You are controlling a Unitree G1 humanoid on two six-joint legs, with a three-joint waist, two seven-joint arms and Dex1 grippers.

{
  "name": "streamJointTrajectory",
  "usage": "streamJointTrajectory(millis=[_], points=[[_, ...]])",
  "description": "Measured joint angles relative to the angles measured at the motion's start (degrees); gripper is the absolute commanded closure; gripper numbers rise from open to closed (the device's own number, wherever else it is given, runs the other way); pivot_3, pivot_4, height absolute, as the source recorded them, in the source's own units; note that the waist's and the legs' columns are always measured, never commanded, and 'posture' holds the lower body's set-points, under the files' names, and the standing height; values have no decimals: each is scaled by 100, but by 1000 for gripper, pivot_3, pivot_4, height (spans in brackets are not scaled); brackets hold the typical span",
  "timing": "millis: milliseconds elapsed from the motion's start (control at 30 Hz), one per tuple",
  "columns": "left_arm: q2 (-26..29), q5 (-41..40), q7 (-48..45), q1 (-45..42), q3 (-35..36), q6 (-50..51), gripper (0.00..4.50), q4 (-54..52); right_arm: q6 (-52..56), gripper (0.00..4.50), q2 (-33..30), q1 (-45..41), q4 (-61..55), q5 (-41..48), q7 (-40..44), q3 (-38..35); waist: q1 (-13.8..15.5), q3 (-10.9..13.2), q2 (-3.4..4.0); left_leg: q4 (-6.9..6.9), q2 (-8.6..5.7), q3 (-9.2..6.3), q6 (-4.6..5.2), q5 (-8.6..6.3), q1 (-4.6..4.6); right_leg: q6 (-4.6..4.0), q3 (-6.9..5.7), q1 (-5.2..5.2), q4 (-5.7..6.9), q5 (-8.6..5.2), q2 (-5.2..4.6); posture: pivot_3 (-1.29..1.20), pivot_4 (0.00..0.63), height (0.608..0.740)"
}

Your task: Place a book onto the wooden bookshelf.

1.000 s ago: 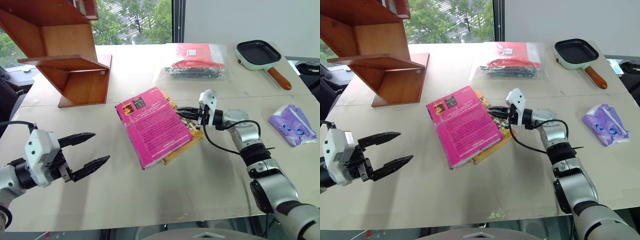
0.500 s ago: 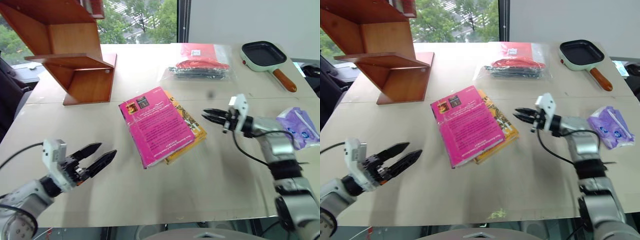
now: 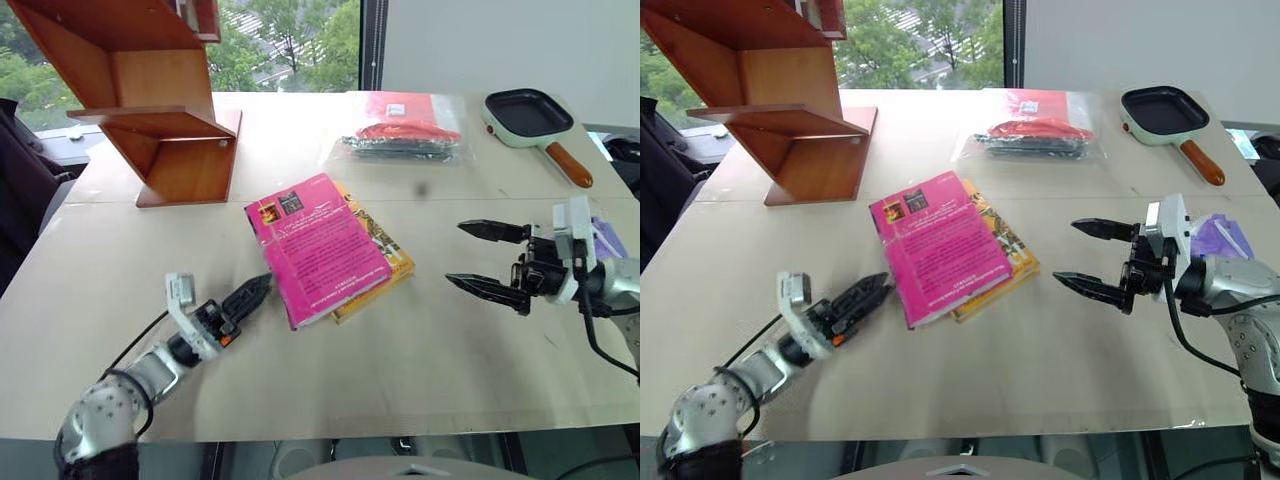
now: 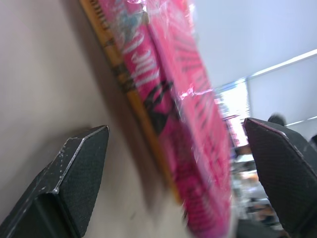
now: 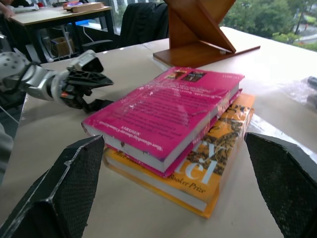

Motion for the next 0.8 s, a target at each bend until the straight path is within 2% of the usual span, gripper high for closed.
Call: streamJointTrajectory(millis=[167,300,567,667,800], points=[[32,-109,-107,-741,-96,491,0,843,26,21,-34,244,-366,220,-110,-53,19,-3,-4,13,-1,0,-9,5,-1,0,4,-1,13,-1,1,0,150,740],[173,102,-323,-1331,-266,771,0,1504,131,21,-79,300,-511,471,-249,-101,20,-3,-5,14,-3,1,-11,6,-1,0,4,-1,15,-1,2,0,150,740],[210,389,-576,-2009,-271,1011,0,2387,126,21,-78,327,-565,520,-444,-122,22,-4,-5,16,-3,1,-17,10,-1,0,5,-2,19,-1,0,0,150,740],[146,330,-521,-1974,-91,1177,792,2340,123,0,-78,316,-576,542,-446,-122,17,-4,-4,16,-1,0,-22,12,-1,0,5,-3,20,-1,-3,0,150,740],[-67,-109,-193,-1579,267,1546,2844,1836,122,0,-81,287,-553,558,-435,-112,8,-4,-5,16,0,1,-26,14,-3,1,16,-4,18,-1,-34,0,150,740]])
